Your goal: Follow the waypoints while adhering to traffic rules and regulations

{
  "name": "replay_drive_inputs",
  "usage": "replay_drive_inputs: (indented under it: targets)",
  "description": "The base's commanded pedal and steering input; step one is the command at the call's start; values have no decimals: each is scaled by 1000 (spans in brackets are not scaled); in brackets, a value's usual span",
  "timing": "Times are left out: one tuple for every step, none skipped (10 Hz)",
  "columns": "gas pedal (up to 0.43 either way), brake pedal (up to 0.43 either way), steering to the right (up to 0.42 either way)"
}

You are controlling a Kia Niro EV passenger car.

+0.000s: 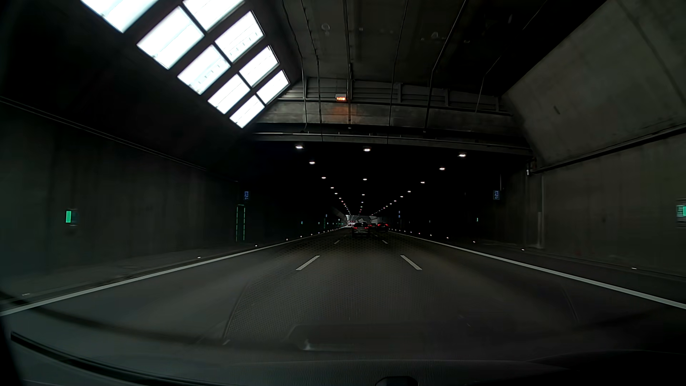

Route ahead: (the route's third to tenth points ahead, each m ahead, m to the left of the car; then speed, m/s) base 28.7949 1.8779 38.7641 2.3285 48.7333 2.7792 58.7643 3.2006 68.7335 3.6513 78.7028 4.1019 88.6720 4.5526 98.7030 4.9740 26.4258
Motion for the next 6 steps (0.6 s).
replay_drive_inputs:
  targets:
    - [110,0,0]
    - [98,0,0]
    - [79,0,0]
    - [79,0,0]
    - [67,0,0]
    - [67,0,0]
